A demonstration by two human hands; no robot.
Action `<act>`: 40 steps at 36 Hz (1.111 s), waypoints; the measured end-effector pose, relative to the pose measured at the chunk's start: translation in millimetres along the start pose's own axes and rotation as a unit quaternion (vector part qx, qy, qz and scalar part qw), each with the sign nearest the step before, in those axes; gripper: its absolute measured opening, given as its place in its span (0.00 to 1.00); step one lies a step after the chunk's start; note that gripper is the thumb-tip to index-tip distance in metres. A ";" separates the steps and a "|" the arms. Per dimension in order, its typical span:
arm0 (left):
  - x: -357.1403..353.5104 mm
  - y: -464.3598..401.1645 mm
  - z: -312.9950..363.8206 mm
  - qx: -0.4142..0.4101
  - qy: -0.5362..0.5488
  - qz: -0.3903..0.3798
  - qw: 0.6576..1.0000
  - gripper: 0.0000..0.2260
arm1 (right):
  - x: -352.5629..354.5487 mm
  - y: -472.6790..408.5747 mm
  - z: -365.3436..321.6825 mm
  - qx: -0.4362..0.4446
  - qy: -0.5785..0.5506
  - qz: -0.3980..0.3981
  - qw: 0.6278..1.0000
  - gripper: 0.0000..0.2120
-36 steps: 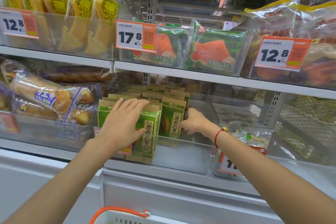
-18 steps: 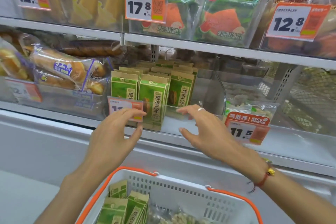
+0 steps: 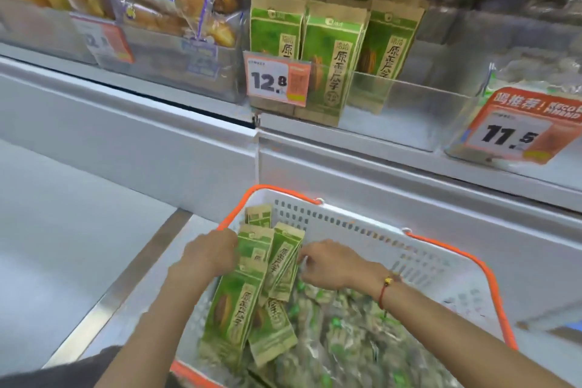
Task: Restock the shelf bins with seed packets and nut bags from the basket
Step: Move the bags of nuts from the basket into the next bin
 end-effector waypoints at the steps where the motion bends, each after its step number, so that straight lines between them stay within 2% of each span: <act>1: -9.9 -1.2 0.0 0.010 0.008 -0.003 1.000 0.14 | -13.0 -6.3 0.7 -0.009 -0.037 -0.012 0.999 0.18; 3: -27.4 -2.2 4.7 0.016 0.022 -0.001 1.000 0.15 | -34.0 -16.6 1.3 -0.035 -0.123 -0.027 0.991 0.24; 5: -43.1 -2.2 11.0 0.011 0.015 -0.002 1.000 0.18 | -44.8 -26.3 0.4 -0.060 -0.213 -0.012 0.975 0.25; 7: -50.9 -0.9 13.8 0.023 0.005 0.008 1.000 0.22 | -52.8 -35.1 0.4 -0.085 -0.296 0.001 0.952 0.19; 10: -50.4 2.1 14.4 0.054 -0.001 0.033 0.998 0.23 | -72.6 -44.6 -3.3 -0.120 -0.370 -0.024 0.921 0.07; 12: -50.0 1.7 15.2 0.062 -0.005 0.036 0.997 0.24 | -86.4 -52.1 -6.3 -0.126 -0.405 -0.022 0.905 0.15; 14: -48.5 0.9 14.5 0.060 -0.008 0.042 0.997 0.23 | -89.7 -57.2 -8.0 -0.118 -0.411 0.012 0.904 0.22; 15: -47.7 0.7 13.1 0.058 -0.003 0.044 0.997 0.22 | -88.8 -56.8 -8.2 -0.115 -0.414 0.024 0.903 0.22; 19: -47.0 -4.2 8.3 0.025 0.038 0.026 0.999 0.21 | -81.7 -46.4 3.1 -0.099 -0.455 0.026 0.885 0.09; 23: -32.8 -10.4 21.6 -0.058 0.151 0.050 0.986 0.21 | -58.9 -23.1 23.1 -0.053 -0.488 0.041 0.870 0.06; 25: -20.8 -10.4 32.0 -0.106 0.189 0.095 0.972 0.18 | -46.3 -9.0 34.2 -0.040 -0.497 0.053 0.865 0.05; 27: -16.3 -6.2 47.2 -0.164 0.234 0.099 0.953 0.17 | -36.1 2.4 44.2 -0.035 -0.490 0.066 0.868 0.06; 29: -24.4 -1.2 60.6 -0.185 0.331 0.023 0.925 0.20 | -28.6 9.4 52.2 -0.026 -0.487 0.068 0.870 0.10; 31: -29.1 3.3 69.3 -0.191 0.417 -0.038 0.888 0.27 | -16.4 16.6 56.5 -0.014 -0.487 0.076 0.870 0.08; 34: -10.9 7.8 77.1 -0.198 0.473 -0.027 0.858 0.45 | 12.8 28.4 56.7 0.008 -0.481 0.103 0.871 0.07; 35: -0.8 9.9 81.1 -0.209 0.474 -0.014 0.855 0.48 | 24.8 32.7 56.7 0.017 -0.476 0.119 0.871 0.08; 36: 12.4 14.3 87.5 -0.226 0.467 0.003 0.855 0.47 | 38.0 37.7 56.6 0.026 -0.469 0.138 0.872 0.09; 40: 68.9 29.2 106.7 -0.289 0.443 0.089 0.844 0.31 | 95.5 58.0 51.1 0.059 -0.433 0.219 0.873 0.08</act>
Point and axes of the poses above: each hand's wrist, its own y-axis away from the middle knuckle, its own x-axis out of the back of the hand, z = x × y, the point moved 8 cm from there along -y, towards the middle knuckle, and after that the axes turned 6 degrees about -y, right-handed, at the moved point
